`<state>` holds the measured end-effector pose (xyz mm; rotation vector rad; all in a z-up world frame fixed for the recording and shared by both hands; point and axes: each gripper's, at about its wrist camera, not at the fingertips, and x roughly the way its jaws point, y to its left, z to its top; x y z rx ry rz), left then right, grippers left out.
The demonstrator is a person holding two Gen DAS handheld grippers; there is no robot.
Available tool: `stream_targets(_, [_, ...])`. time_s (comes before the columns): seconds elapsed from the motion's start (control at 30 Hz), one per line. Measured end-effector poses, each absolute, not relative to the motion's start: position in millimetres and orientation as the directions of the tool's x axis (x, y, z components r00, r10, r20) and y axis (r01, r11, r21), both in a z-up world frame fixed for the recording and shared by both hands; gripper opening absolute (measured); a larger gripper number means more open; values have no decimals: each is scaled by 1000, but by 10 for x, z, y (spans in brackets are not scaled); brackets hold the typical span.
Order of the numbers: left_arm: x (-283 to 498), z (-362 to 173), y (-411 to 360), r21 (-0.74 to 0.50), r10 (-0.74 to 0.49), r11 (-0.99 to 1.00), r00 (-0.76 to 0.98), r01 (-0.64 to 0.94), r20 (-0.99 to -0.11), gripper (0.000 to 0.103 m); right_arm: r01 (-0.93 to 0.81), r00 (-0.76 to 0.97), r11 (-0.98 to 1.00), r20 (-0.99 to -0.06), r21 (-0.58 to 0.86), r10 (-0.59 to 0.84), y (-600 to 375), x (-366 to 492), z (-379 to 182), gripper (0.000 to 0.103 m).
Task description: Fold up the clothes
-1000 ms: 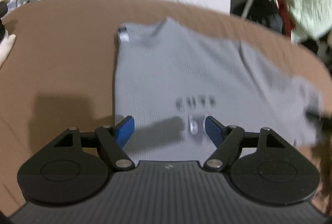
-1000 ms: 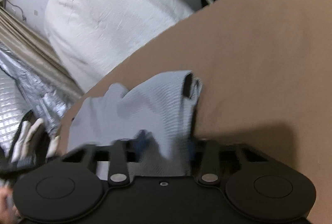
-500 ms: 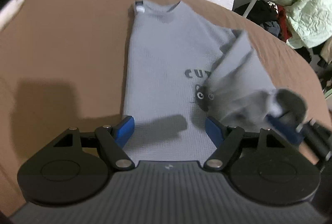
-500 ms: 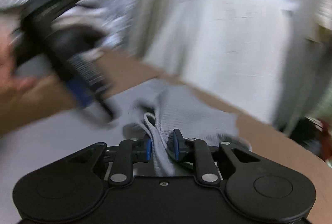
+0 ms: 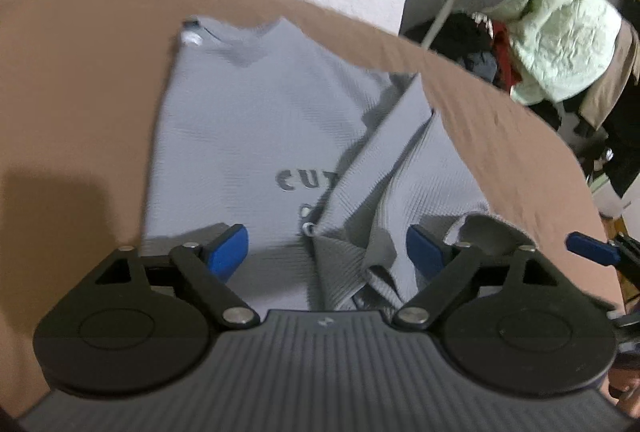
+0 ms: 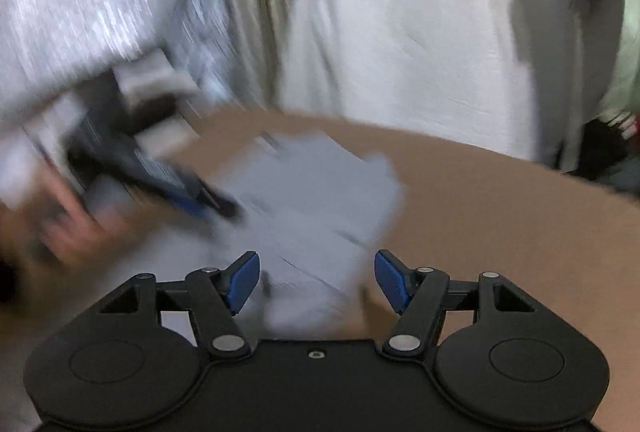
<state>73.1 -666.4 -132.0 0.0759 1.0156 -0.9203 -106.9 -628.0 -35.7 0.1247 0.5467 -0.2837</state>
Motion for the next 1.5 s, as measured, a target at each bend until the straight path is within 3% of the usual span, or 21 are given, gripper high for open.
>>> stream_targets(0.07, [780,-1423,-6791,-347,-607,642,176,684,-775,96,282,804,958,-556,46,-210,-6323,-991,-489,69])
stream_targets(0.1, [757,-1427,-6852,-321,-603,624,179,712,-777,93,267,802,962,-568,62,-185,-6344,-950,-555,69])
stream_targets(0.13, [715,-1412,-6913,-283,-602,597,187,751,-776,81,253,793,965,-587,73,-164,-6347,-892,-617,69])
stream_targets(0.17, [664,-1364,-6970,-236,-597,572,201,785,-777,27,239,784,967,-605,84,-141,-6349,-834,-678,69])
stream_targets(0.2, [608,-1303,-7026,-185,-589,548,219,816,-778,5,227,777,970,-616,83,-129,-6336,-792,-728,69])
stream_targets(0.27, [588,-1131,-7026,-184,-614,549,243,815,-751,5,196,790,979,-601,56,-124,-6265,-800,-741,69])
stream_targets(0.43, [566,-710,-6728,-206,-728,571,374,795,-575,5,138,820,986,-569,98,-58,-6260,-850,-700,69])
stream_targets(0.5, [666,-835,-6714,-250,-699,582,319,774,-639,6,132,808,988,-586,82,-59,-6242,-800,-743,69])
stream_targets(0.53, [697,-943,-6742,-209,-652,611,337,763,-679,6,127,802,989,-595,78,-56,-6244,-784,-757,69])
stream_targets(0.63, [685,-1076,-6746,-143,-594,651,383,746,-707,19,163,784,984,-614,70,-87,-6260,-683,-788,68])
stream_targets(0.67, [665,-1070,-6726,-151,-602,651,384,744,-700,32,187,785,980,-610,66,-108,-6266,-671,-778,67])
stream_targets(0.77, [606,-1052,-6666,-178,-624,651,387,738,-679,34,262,806,964,-559,38,-197,-6246,-597,-742,64])
stream_targets(0.83, [566,-1040,-6625,-195,-638,651,389,734,-665,42,270,822,963,-525,21,-219,-6211,-573,-732,55])
stream_targets(0.9, [527,-1028,-6585,-213,-652,650,391,730,-650,58,237,838,970,-495,-44,-228,-6135,-583,-723,23])
stream_targets(1.03, [361,-926,-6559,-259,-711,587,335,767,-618,62,148,871,978,-448,-148,-200,-6005,-684,-665,16])
stream_targets(1.1, [265,-891,-6609,-292,-747,527,271,798,-608,81,130,861,980,-473,-153,-188,-6048,-676,-682,16])
stream_targets(1.17, [196,-918,-6712,-325,-765,474,200,819,-613,86,124,849,985,-501,-118,-167,-6116,-630,-727,16])
stream_targets(1.23, [158,-1017,-6838,-351,-752,453,140,819,-644,83,107,853,990,-503,-95,-141,-6144,-616,-730,18])
stream_targets(1.27, [134,-1080,-6894,-361,-741,442,108,821,-662,50,96,856,992,-501,-85,-126,-6153,-615,-730,22])
stream_targets(1.3, [102,-1122,-6916,-359,-732,443,101,822,-674,0,82,860,994,-499,-71,-106,-6170,-629,-726,24])
stream_targets(1.5, [-93,-1043,-6737,-377,-759,454,129,807,-638,1,34,876,998,-483,48,-7,-6418,-863,-650,26])
